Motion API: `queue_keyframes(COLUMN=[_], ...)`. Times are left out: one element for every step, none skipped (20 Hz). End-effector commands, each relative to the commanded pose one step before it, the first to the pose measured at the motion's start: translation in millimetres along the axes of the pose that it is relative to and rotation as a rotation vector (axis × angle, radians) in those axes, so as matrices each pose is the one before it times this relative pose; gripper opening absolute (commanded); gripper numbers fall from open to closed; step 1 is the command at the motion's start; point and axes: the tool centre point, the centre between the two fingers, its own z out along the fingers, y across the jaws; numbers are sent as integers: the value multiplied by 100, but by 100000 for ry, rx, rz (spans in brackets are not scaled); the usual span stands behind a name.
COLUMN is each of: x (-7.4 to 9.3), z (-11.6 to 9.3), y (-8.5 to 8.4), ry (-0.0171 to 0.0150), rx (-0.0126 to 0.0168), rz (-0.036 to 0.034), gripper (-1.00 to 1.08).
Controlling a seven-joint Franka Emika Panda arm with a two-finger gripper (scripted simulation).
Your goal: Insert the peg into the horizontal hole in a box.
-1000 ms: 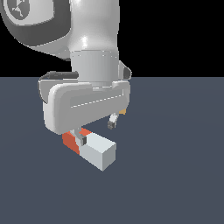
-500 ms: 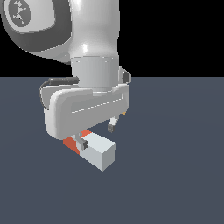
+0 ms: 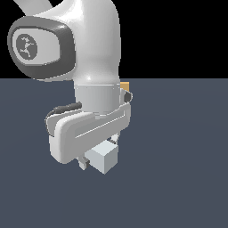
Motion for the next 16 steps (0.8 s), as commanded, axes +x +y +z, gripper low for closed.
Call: queue_keyframes(x=[-95,-7,0,0,0,0,0,0,0,0,0,0,44,30,26,61], z=[353,23,0,0,0,0,0,0,0,0,0,0,-60,-3,8,-17], y=[41,4,0,0,0,0,0,0,0,0,0,0,36,32,-5,17], ry=[-141,0,0,0,0,0,0,0,0,0,0,0,0,0,47,-1], rx=[-75,0,0,0,0,0,0,0,0,0,0,0,0,0,-19,0], rz=[-14,0,0,0,0,0,0,0,0,0,0,0,0,0,201,285], gripper=[100,100,-100,-100,-100,-100,-100,-100,-100,-100,-100,-100,-100,-100,-100,-100])
